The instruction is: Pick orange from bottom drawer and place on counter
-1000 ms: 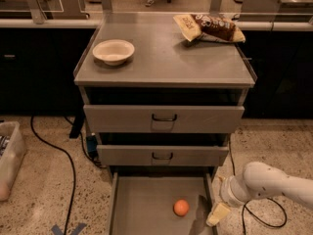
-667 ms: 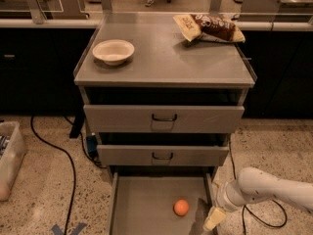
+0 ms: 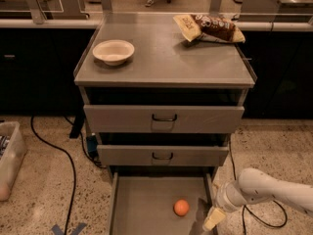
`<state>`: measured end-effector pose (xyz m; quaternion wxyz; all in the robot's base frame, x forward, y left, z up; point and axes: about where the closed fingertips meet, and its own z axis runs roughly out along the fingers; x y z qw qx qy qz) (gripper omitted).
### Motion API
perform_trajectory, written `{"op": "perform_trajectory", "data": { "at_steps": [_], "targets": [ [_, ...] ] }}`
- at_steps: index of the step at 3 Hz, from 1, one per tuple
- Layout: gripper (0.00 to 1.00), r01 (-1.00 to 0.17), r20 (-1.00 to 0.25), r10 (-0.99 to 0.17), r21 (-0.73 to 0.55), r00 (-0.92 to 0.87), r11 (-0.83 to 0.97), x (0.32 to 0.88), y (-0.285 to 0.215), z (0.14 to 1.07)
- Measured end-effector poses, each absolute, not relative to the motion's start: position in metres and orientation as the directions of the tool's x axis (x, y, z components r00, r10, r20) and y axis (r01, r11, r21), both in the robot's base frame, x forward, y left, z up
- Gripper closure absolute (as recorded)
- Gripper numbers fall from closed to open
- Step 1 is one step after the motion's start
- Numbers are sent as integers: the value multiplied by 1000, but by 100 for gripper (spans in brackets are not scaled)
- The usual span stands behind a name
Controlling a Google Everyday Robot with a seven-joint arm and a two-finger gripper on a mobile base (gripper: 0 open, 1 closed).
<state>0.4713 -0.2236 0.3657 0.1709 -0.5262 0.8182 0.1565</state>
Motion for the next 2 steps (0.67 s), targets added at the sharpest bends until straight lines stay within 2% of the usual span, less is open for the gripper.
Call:
{"op": "perform_trajectory", "data": {
  "at_steps": [2],
  "targets": [
    [0, -920, -456, -800, 153, -389, 360, 476, -216, 303]
  ]
}}
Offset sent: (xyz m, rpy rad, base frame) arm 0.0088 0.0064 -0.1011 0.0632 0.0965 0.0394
